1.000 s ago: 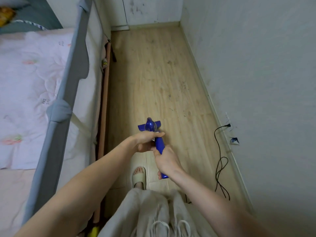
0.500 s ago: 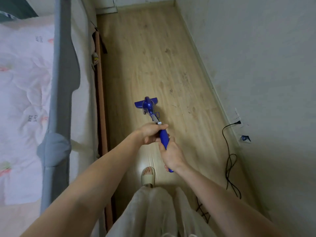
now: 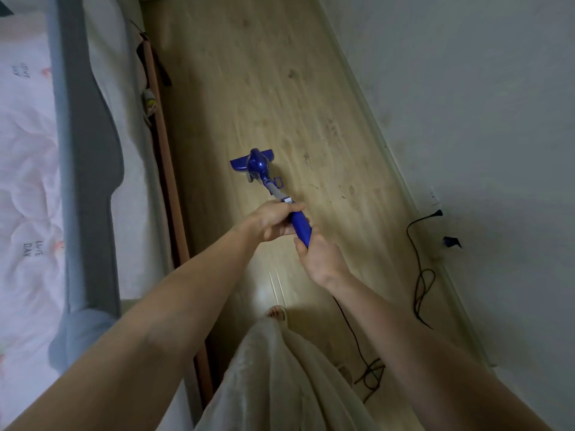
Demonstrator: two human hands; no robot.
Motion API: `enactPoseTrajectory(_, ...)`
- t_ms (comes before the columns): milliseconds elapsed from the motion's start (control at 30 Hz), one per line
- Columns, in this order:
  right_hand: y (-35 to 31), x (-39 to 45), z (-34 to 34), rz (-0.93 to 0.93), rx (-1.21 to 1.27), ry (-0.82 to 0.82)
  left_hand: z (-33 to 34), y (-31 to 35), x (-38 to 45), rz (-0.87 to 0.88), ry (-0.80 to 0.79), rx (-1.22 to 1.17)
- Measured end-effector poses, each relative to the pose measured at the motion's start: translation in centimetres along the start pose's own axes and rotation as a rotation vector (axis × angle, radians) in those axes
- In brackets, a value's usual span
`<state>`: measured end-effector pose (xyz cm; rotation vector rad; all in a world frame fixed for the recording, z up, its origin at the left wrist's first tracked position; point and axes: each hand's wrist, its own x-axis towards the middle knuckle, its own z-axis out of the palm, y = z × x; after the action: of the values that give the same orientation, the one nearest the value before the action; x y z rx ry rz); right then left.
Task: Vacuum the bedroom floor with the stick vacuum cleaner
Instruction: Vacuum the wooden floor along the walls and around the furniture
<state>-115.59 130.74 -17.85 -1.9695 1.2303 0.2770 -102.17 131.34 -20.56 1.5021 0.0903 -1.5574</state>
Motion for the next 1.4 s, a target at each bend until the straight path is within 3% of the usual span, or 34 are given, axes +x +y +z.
enactPoseTrajectory(433, 5.0, -5.4, -5.3, 0.019, -0.004, -0.010, 7.8, -2.7, -4.5, 0.002, -0.005, 0.011)
enactPoseTrajectory(667, 7.3, -12.0, -8.8, 0.044, 0.044, -0.118, 11.5, -6.6, -9.5, 0.016, -0.023, -0.020)
enactPoseTrajectory(900, 7.0, -17.3, -5.8, 0.027, 0.228, -0.176, 9.6, -9.4, -13.8, -0.042, -0.096, 0.082)
enactPoseTrajectory(1067, 6.7, -18.9, -3.1, -0.004, 0.248, -0.120, 7.8, -10.3, -14.7, -0.076, -0.109, 0.152)
enactPoseTrajectory(1233, 6.6, -17.1, -0.6, 0.031, 0.321, -0.108, 6.7, -10.6, -13.2, -0.065, -0.089, 0.154)
enactPoseTrajectory(1400, 6.9, -12.3, -1.2, 0.108, 0.350, -0.119, 7.4, -9.4, -9.6, 0.009, 0.041, 0.081)
